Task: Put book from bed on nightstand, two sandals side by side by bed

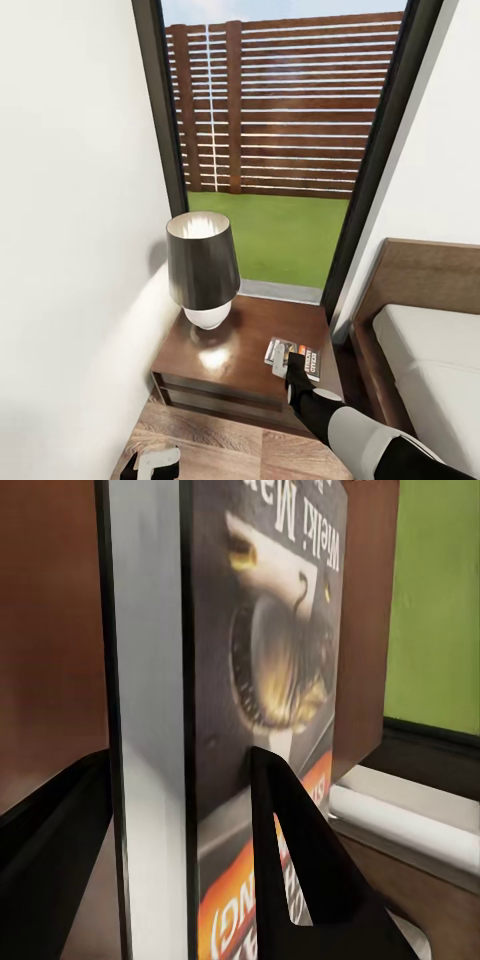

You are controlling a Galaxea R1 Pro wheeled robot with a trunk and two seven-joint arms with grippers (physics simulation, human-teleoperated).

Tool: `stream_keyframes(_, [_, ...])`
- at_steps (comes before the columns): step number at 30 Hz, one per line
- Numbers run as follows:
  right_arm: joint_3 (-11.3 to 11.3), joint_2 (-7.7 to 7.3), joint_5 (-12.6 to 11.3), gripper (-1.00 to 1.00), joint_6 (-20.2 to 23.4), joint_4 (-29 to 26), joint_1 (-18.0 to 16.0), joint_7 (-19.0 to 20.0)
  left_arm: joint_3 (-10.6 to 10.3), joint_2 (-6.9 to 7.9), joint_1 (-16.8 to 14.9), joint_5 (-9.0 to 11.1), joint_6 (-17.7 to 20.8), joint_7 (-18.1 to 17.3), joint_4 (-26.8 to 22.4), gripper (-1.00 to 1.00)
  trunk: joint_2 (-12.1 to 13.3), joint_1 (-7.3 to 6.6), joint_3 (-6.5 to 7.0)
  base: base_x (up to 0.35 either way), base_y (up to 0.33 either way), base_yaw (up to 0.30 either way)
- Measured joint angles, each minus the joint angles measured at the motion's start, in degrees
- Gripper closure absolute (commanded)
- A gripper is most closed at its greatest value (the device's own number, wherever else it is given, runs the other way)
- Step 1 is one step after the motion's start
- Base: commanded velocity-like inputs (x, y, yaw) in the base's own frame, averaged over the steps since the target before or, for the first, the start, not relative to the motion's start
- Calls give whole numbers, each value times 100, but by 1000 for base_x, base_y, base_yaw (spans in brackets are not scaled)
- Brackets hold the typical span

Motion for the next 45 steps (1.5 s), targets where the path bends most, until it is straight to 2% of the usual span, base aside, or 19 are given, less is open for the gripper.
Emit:
stream_keyframes(20, [0, 0, -3, 100, -5, -7, 0, 0, -12, -1, 0, 5, 1, 0, 2, -100, 0, 0, 0, 166, 0, 0])
stream_keyframes(30, [0, 0, 0, 100, -8, -5, 0, 0, -261, -1, 0, -3, 0, 29, 33, -100, 0, 0, 0, 9, 0, 0])
stream_keyframes(45, [-3, 0, -9, 100, -10, -9, 0, 1, -313, 0, 0, -6, 0, 35, 35, -100, -600, 329, -269, 0, 0, 0])
